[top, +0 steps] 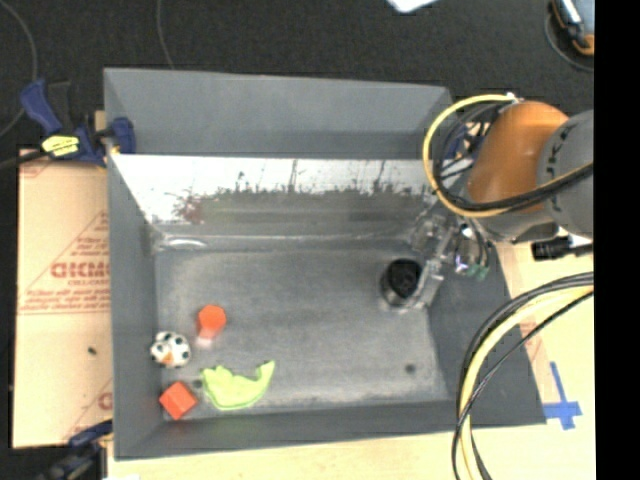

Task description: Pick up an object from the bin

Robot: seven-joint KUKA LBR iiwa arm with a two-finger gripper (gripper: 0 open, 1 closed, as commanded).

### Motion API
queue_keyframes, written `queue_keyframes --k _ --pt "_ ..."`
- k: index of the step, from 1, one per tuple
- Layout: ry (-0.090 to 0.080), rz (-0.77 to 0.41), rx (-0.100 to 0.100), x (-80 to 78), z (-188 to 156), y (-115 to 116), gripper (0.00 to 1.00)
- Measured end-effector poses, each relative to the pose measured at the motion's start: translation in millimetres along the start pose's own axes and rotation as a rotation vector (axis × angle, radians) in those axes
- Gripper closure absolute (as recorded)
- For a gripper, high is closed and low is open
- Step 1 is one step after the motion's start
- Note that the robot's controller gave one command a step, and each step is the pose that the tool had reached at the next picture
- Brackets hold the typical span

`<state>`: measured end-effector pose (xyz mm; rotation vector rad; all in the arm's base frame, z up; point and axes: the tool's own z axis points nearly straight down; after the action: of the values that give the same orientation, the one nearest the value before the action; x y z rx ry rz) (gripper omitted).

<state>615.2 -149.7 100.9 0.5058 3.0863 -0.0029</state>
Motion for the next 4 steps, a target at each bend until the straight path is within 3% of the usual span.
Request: queue_keyframes --k 1,2,4 --pt "-0.002 -0.123 0.001 12.7 30 -11 0.00" --pt "-0.006 0.227 -0.001 -8.8 30 -5 1.00" --pt "-0.005 0.225 0.000 -8.2 28 -5 1.00"
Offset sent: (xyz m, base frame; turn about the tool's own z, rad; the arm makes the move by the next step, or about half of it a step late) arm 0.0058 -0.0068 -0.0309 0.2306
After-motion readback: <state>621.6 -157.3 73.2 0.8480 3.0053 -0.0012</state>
